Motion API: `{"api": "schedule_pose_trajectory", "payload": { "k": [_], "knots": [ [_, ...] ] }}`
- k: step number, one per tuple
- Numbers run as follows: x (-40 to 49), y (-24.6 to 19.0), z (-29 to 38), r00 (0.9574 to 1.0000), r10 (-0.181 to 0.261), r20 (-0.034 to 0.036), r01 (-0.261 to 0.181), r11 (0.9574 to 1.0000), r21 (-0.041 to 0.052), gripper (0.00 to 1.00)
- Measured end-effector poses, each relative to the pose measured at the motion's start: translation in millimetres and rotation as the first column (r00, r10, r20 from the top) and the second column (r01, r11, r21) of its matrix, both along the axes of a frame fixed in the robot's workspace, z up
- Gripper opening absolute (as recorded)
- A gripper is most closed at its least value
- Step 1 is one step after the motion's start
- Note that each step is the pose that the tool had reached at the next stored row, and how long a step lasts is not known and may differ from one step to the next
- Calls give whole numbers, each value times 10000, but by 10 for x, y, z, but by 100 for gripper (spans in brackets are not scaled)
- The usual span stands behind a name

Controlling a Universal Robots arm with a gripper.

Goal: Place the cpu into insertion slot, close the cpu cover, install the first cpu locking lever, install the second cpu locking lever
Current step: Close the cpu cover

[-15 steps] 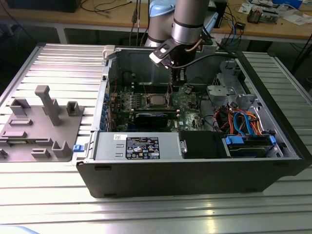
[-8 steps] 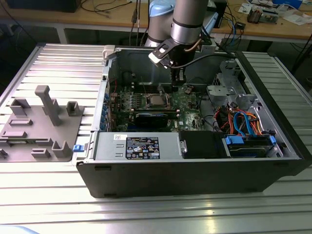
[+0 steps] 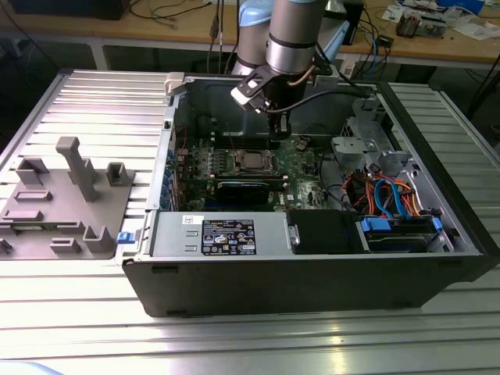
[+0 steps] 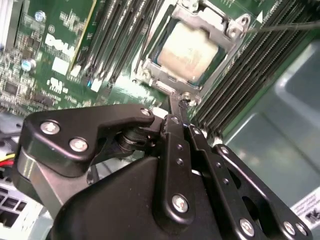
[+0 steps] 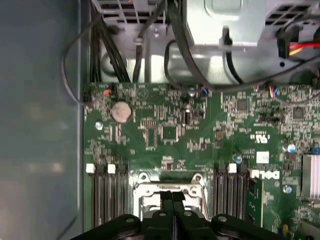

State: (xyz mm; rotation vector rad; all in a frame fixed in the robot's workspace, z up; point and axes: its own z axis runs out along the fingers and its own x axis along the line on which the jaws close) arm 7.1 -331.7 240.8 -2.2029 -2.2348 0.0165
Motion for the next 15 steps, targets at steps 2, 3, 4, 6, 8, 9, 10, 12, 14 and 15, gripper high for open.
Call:
{"api": "schedule_pose_trajectory", "payload": {
  "k": [2, 3, 4, 6, 8, 9, 10, 12, 14, 15],
  "knots": [
    [-90, 0, -28, 10000, 20, 1, -20, 10000, 0, 11],
    [-140, -1, -44, 10000, 33, 1, -33, 10000, 0, 11],
    [-183, -1, -60, 10000, 41, 1, -41, 10000, 1, 11],
    [-266, -12, -85, 10000, 53, 1, -53, 10000, 17, 11],
    [-300, -32, -100, 10000, 84, 1, -84, 10000, 25, 11],
    [-324, -42, -118, 9999, 139, 2, -139, 9999, 32, 11],
    [-353, -48, -135, 9998, 174, 0, -174, 9998, 41, 11],
    [-401, -51, -152, 9998, 192, 2, -192, 9998, 82, 11],
    [-483, -52, -176, 9998, 206, 5, -206, 9997, 143, 11],
    [-515, -52, -190, 9997, 226, 4, -226, 9996, 153, 11]
  ]
}}
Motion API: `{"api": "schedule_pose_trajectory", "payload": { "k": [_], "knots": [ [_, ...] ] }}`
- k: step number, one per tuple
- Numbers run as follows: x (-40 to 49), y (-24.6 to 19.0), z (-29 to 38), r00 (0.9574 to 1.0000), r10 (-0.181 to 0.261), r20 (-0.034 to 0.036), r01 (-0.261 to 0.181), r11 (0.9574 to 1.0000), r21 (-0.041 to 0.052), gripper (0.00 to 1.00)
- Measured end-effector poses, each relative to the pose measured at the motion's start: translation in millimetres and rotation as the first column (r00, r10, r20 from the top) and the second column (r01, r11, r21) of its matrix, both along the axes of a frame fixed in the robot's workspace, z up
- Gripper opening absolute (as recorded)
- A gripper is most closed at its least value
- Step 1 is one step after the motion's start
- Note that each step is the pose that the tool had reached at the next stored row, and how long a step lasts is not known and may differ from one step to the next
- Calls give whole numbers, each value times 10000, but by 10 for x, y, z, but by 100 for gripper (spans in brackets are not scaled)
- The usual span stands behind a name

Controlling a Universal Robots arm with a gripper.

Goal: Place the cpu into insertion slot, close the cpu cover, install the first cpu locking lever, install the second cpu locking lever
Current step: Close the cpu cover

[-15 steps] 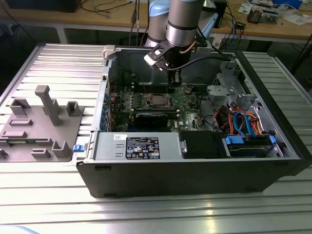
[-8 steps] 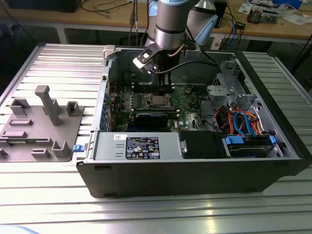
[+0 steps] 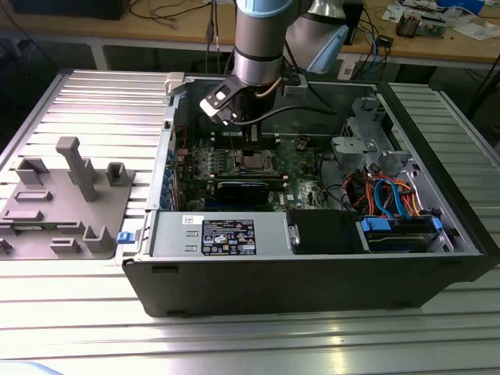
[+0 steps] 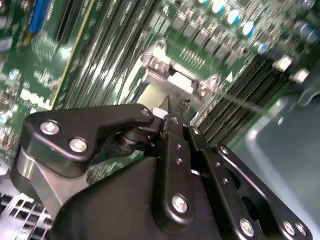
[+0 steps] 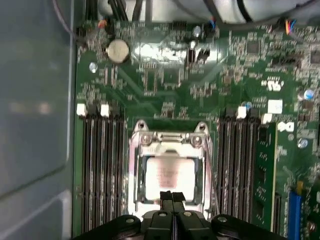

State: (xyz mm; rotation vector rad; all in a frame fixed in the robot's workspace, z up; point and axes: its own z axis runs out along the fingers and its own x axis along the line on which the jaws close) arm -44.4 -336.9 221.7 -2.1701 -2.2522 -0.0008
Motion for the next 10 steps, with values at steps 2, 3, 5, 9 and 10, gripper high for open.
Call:
{"api": "schedule_pose_trajectory", "payload": {
  "k": [2, 3, 5, 9, 10],
  "knots": [
    [-47, 0, -37, 10000, 52, 0, -52, 10000, 7, 11],
    [-63, 0, -53, 10000, 79, -1, -79, 10000, 9, 11],
    [-88, 0, -94, 9999, 143, 0, -143, 9999, 10, 11],
    [-97, -1, -162, 9998, 181, -2, -181, 9998, 11, 11],
    [-97, -1, -163, 9998, 180, -2, -180, 9998, 10, 11]
  ]
}}
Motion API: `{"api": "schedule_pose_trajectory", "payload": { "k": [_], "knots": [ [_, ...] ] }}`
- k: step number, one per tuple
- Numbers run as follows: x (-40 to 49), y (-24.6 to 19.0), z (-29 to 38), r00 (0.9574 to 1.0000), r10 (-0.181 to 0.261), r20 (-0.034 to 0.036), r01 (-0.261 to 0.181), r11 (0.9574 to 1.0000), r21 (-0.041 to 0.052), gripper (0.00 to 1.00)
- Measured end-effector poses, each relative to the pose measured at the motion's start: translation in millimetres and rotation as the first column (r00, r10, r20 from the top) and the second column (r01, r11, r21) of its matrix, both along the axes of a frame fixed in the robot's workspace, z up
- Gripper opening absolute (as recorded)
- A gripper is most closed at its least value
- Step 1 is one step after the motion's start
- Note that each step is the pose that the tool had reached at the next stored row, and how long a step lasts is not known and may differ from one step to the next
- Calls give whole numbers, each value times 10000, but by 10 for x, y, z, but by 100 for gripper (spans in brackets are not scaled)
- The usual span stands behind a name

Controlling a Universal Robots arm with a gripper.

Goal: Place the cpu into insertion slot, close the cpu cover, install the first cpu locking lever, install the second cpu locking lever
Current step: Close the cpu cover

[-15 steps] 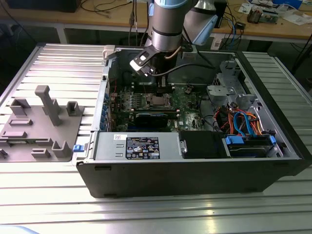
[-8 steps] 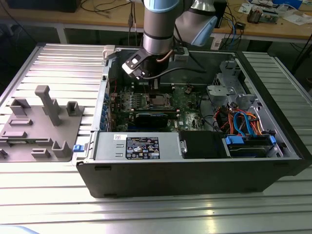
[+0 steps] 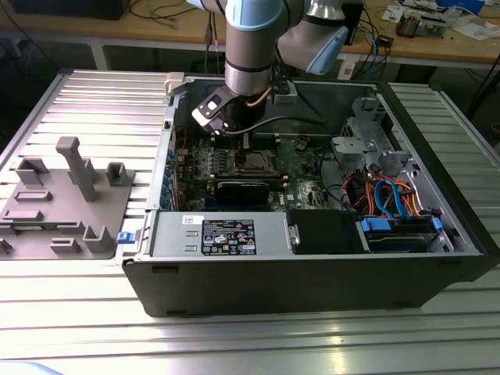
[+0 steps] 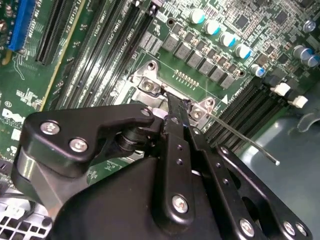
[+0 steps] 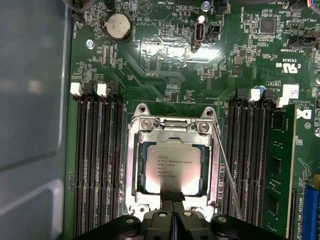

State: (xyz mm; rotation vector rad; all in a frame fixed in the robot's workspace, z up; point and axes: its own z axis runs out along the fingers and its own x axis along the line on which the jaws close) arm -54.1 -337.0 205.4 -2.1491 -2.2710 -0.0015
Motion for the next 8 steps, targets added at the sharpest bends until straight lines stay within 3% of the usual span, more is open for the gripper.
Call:
{"api": "schedule_pose_trajectory", "payload": {
  "k": [8],
  "knots": [
    [-7, 1, 65, 10000, 4, 6, -4, 10000, 5, 11]
  ]
}}
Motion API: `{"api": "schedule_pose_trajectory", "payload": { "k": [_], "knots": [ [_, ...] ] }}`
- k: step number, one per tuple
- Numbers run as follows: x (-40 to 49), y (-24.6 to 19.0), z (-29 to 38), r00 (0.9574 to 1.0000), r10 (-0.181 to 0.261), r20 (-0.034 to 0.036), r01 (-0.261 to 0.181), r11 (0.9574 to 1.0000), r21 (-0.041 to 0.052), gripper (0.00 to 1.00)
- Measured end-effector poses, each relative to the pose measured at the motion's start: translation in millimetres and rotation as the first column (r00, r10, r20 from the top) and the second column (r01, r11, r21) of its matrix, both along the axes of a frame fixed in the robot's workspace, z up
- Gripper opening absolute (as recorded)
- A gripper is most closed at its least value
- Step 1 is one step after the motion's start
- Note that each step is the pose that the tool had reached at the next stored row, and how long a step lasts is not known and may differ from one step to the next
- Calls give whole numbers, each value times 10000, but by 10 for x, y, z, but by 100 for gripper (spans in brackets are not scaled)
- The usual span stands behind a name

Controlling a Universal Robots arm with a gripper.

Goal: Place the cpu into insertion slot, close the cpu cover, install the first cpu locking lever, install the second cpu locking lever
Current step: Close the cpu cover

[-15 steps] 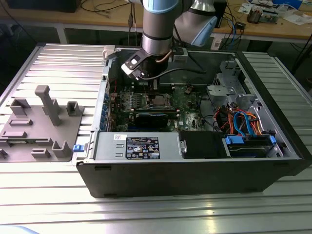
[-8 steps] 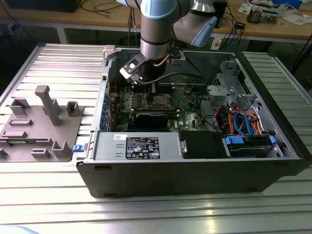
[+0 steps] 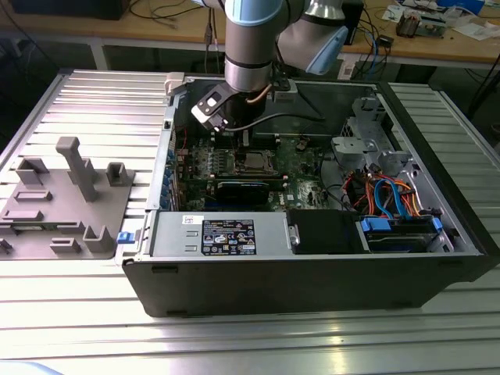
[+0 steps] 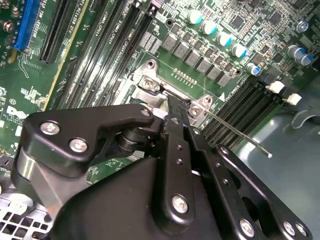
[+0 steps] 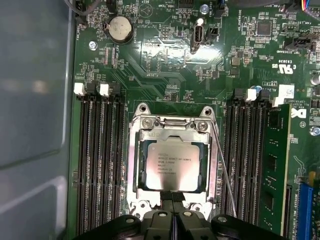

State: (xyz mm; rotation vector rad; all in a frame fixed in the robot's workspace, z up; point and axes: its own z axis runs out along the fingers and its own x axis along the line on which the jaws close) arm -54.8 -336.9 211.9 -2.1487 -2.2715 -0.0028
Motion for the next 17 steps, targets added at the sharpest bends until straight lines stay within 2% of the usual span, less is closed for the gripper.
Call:
{"api": "schedule_pose_trajectory", "payload": {
  "k": [1, 8, 17],
  "knots": [
    [4, 0, 0, 10000, 1, 0, -1, 10000, -1, 11],
    [177, 1, -2, 10000, 0, -1, 0, 10000, -13, 11],
    [236, 0, -18, 10000, 0, 24, 0, 10000, -27, 11]
  ]
}}
